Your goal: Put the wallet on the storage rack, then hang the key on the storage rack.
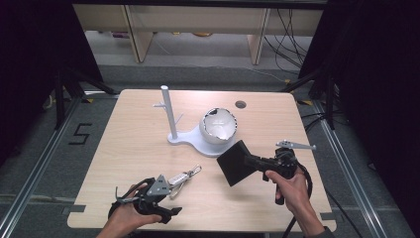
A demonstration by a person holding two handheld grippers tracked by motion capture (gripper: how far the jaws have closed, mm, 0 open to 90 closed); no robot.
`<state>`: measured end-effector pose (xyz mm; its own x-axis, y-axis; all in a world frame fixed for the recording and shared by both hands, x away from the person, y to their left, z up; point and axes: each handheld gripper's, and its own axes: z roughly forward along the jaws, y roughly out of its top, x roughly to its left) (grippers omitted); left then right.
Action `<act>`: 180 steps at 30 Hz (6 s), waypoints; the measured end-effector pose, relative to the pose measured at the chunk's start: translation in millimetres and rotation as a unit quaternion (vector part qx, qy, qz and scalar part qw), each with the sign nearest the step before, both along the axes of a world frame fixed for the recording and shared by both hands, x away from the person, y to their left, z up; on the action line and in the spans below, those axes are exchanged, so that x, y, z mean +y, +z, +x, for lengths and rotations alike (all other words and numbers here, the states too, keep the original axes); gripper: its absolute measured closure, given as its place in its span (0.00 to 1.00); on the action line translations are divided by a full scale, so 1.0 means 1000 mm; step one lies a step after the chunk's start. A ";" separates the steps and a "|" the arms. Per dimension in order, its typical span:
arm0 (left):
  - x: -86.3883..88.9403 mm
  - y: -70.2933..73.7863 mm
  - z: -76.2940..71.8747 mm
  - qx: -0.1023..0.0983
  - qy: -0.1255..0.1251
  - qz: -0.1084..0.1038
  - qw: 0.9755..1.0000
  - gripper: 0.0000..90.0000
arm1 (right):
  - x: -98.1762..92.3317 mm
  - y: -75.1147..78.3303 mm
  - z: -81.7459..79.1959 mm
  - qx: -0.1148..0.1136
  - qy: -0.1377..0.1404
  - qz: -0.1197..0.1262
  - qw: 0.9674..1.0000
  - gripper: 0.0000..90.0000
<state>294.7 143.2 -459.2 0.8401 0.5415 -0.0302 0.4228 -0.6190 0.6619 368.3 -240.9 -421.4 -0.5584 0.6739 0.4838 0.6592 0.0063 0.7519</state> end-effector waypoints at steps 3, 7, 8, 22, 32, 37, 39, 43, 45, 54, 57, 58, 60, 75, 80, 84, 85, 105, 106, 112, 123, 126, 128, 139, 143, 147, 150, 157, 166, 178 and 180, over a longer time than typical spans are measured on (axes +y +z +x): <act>0.006 -0.002 -0.002 0.001 0.003 0.005 1.000 0.36 | -0.001 0.004 0.008 -0.008 0.000 -0.005 1.000 0.87; 0.013 -0.006 -0.006 0.005 0.006 0.008 1.000 0.35 | 0.000 0.013 0.017 0.015 -0.008 -0.010 1.000 0.87; 0.013 -0.007 -0.008 0.009 0.017 0.002 1.000 0.35 | -0.002 0.015 0.022 -0.001 -0.001 -0.019 1.000 0.87; 0.030 -0.017 -0.007 0.010 0.023 -0.002 1.000 0.34 | -0.001 0.049 0.059 0.002 -0.028 -0.024 0.999 0.87; 0.033 -0.018 -0.007 0.008 0.026 -0.004 1.000 0.32 | 0.002 0.056 0.099 -0.008 -0.054 -0.019 0.998 0.87; 0.034 -0.020 -0.007 0.011 0.033 -0.006 0.999 0.30 | 0.007 0.050 0.114 0.000 -0.068 -0.016 0.998 0.87; 0.034 -0.021 -0.006 0.011 0.033 -0.006 0.999 0.29 | 0.009 0.046 0.122 -0.004 -0.072 -0.025 0.997 0.87; 0.034 -0.021 -0.005 0.012 0.031 -0.005 0.999 0.27 | 0.015 0.041 0.130 0.008 -0.080 -0.021 0.997 0.87; 0.034 -0.023 -0.005 0.017 0.037 -0.010 0.999 0.27 | 0.020 0.039 0.136 0.014 -0.078 -0.023 0.997 0.87; 0.036 -0.024 -0.004 0.026 0.051 -0.007 0.998 0.27 | 0.036 0.023 0.155 0.024 -0.084 -0.039 0.995 0.87; 0.038 -0.024 -0.003 0.019 0.044 -0.001 0.999 0.27 | 0.040 0.014 0.160 0.023 -0.080 -0.045 0.996 0.87; 0.038 -0.024 -0.002 0.017 0.042 0.000 0.999 0.27 | 0.043 0.012 0.161 0.030 -0.082 -0.039 0.995 0.87; 0.038 -0.025 -0.003 0.020 0.042 -0.005 0.999 0.27 | 0.046 0.006 0.163 0.034 -0.077 -0.036 0.996 0.87; 0.036 -0.027 -0.004 0.025 0.034 0.001 0.999 0.27 | 0.055 -0.007 0.170 0.045 -0.072 -0.060 0.995 0.83; 0.035 -0.029 -0.005 0.025 0.037 0.005 0.999 0.27 | 0.051 -0.007 0.172 0.042 -0.080 -0.093 0.992 0.67; 0.036 -0.028 -0.004 0.022 0.036 0.007 0.999 0.27 | 0.044 -0.004 0.168 0.052 -0.087 -0.090 0.991 0.53; 0.036 -0.029 -0.004 0.024 0.039 0.003 0.999 0.27 | 0.043 -0.003 0.167 0.063 -0.088 -0.086 0.990 0.50; 0.037 -0.030 -0.002 0.022 0.044 0.008 0.999 0.22 | 0.005 0.011 0.096 -0.009 -0.095 -0.102 0.990 0.37; 0.037 -0.030 -0.002 0.022 0.046 0.006 0.999 0.22 | 0.007 0.009 0.091 -0.015 -0.090 -0.109 0.990 0.35; 0.039 -0.031 -0.001 0.015 0.052 0.003 0.999 0.22 | 0.012 0.001 0.062 -0.015 -0.082 -0.118 0.989 0.33; 0.040 -0.032 -0.001 0.015 0.059 0.002 0.998 0.22 | 0.005 -0.030 0.031 0.002 -0.056 -0.140 0.989 0.33; 0.041 -0.032 -0.002 0.015 0.056 0.003 0.998 0.23 | 0.005 -0.036 0.026 0.010 -0.051 -0.136 0.989 0.33; 0.041 -0.032 -0.003 0.017 0.057 0.000 0.998 0.23 | 0.007 -0.038 0.021 0.011 -0.047 -0.134 0.990 0.33; 0.043 -0.029 -0.001 0.014 0.066 -0.003 0.998 0.23 | 0.027 -0.054 -0.006 0.010 0.003 -0.159 0.987 0.33; 0.046 -0.028 0.002 0.008 0.068 -0.006 0.998 0.23 | 0.027 -0.061 -0.014 0.011 0.015 -0.155 0.988 0.30; 0.048 -0.030 0.002 0.006 0.072 -0.003 0.997 0.23 | 0.024 -0.066 -0.021 0.014 0.022 -0.156 0.987 0.27; 0.047 -0.031 0.001 0.007 0.070 -0.006 0.997 0.23 | 0.023 -0.069 -0.030 0.024 0.024 -0.165 0.986 0.26; 0.045 -0.031 0.001 0.006 0.065 -0.012 0.998 0.23 | 0.028 -0.068 -0.048 0.036 0.020 -0.158 0.987 0.25; 0.039 -0.027 0.005 -0.004 0.055 -0.010 0.998 0.25 | 0.028 -0.073 -0.059 0.039 0.037 -0.175 0.983 0.25; 0.002 -0.001 0.041 -0.026 0.036 0.007 0.999 0.30 | 0.028 -0.074 -0.060 0.028 0.049 -0.187 0.981 0.26; -0.007 0.003 0.052 -0.035 0.034 0.024 0.999 0.31 | 0.029 -0.074 -0.061 0.036 0.046 -0.181 0.982 0.26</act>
<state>347.0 135.7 -456.1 0.8004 0.5969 0.0544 0.4186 -0.6216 0.6622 307.1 -212.0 -495.9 -0.5980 0.7573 0.2625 0.6942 0.3257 0.6418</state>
